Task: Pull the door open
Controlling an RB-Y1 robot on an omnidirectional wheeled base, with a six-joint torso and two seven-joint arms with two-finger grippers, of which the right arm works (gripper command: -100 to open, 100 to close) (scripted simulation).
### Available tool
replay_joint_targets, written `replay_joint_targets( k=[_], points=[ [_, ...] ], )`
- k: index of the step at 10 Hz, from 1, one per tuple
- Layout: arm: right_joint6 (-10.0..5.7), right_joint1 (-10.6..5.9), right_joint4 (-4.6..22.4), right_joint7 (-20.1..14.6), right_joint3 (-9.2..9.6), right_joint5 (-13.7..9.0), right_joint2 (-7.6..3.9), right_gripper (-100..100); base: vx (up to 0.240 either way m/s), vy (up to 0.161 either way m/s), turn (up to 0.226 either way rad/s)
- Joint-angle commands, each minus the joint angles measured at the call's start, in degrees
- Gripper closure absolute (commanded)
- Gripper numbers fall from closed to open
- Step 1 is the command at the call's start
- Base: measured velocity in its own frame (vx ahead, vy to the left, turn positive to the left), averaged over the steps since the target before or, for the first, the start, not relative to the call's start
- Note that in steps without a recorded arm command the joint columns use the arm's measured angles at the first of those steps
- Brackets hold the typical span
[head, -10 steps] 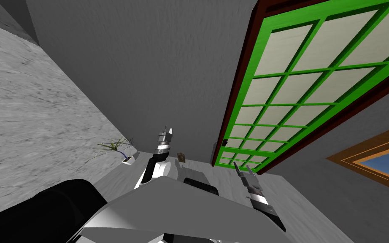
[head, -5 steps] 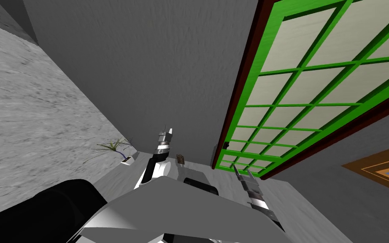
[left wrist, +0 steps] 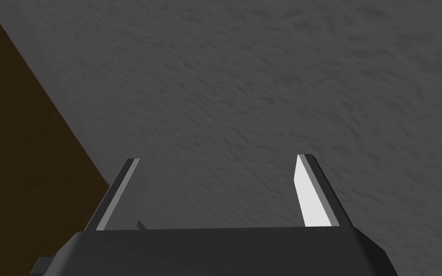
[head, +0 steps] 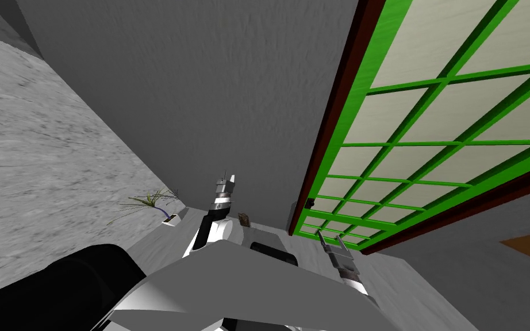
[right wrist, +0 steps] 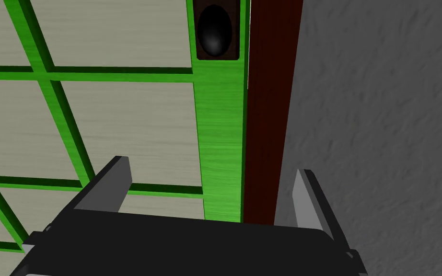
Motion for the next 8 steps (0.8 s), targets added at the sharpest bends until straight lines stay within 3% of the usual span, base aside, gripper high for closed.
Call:
replay_joint_targets(
  k=[1, 5, 8],
  points=[
    [-0.61, -0.27, 1.58, 1.13, -0.36, 0.56, 0.14, -100, 0.139, -0.065, 0.028],
    [-2.61, -0.68, 6.29, 4.30, -1.49, 2.30, 0.66, -100, 0.144, -0.055, 0.037],
    [-2.26, -2.12, 7.71, 4.35, -2.34, 1.12, -0.16, -100, 0.126, 0.016, 0.114]
  ],
)
